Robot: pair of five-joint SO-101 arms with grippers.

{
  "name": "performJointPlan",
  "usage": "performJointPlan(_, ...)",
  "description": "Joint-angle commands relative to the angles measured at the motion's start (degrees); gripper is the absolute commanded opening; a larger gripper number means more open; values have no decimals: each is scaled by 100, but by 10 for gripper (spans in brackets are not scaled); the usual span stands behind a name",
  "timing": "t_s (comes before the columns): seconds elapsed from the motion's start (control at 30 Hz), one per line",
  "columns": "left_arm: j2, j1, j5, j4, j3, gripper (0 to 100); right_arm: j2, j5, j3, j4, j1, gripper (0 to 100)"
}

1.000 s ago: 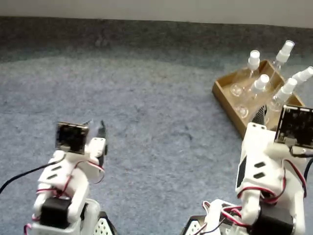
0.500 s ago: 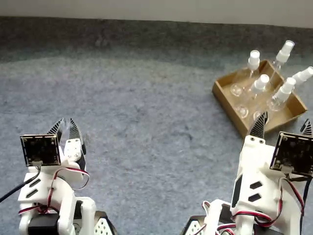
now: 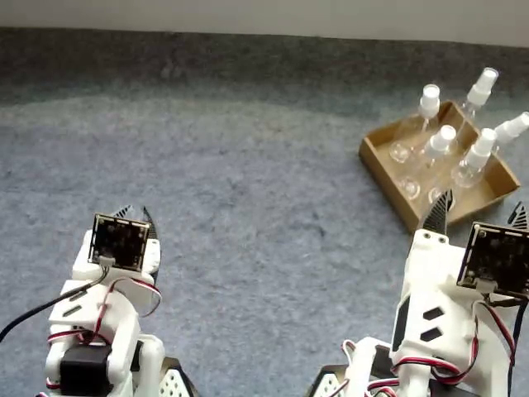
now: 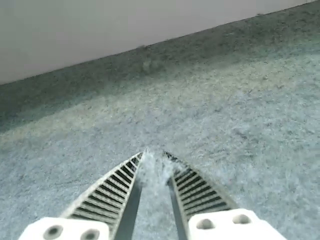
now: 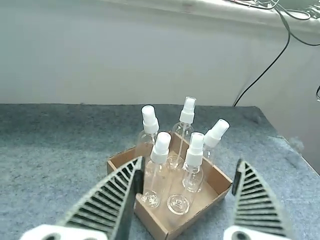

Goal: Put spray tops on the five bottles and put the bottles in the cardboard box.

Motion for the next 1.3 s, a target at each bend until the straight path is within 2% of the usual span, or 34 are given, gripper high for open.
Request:
performJointPlan(0.0,13,110,-62,-404,180,5,-40,18,-277,31,-40,241)
performJointPlan(0.4,13,110,-62,-1618,2158,5,-40,18,-268,136,-40,241)
performJointPlan(0.67,13,119,-53,-1679,2615,5,-40,18,-268,189,-40,241)
performJointPlan(1.03,22,119,-53,-352,2615,5,-40,18,-242,189,-40,241)
performJointPlan(1.27,22,119,-53,440,2615,5,-40,18,338,136,-40,241)
